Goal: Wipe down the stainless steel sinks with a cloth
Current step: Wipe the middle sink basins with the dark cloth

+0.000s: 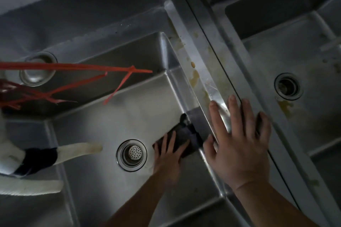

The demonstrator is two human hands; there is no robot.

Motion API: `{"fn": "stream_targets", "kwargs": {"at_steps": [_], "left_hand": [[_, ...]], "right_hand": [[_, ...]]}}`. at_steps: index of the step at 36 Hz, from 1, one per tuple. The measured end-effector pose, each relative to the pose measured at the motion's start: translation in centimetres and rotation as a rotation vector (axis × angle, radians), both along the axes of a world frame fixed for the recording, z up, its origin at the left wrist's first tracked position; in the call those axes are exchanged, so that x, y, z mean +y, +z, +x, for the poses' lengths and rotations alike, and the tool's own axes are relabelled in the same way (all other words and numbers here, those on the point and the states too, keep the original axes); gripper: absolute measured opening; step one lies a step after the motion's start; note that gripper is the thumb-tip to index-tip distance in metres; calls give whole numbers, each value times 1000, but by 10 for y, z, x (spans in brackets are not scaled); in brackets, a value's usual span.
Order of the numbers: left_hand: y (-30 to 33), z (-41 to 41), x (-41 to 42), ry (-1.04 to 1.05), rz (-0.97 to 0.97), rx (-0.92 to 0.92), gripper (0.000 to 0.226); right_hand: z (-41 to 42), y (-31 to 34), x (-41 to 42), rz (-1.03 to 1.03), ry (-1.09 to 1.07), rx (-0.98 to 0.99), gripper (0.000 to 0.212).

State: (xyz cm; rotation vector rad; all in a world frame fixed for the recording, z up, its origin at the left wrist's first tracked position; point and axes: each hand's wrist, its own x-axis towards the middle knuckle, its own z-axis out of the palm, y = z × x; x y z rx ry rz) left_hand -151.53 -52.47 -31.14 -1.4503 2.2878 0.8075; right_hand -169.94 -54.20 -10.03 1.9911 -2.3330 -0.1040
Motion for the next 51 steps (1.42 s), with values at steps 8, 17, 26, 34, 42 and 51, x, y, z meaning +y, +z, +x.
{"fn": "stream_targets", "kwargs": {"at_steps": [8,17,26,34,42,51], "left_hand": [[14,-45,6,342,79,59,77],[1,-47,-52,371,82,22,71],[-7,-51,-153,519,90,-1,71],[3,-38,-91,114,44,-65,66],[-1,-24,22,-332,10,-40,64],[27,-29,99,-721,97,-68,64]], "right_hand": [[0,3,-1,29,-5,6,71],[-1,-3,0,-12,-2,7,70],[0,-3,0,-3,-7,9,72],[1,-1,0,46,-27,-13,76],[3,3,3,105,-48,-21,76],[53,23,84,6,-36,-298,61]]}}
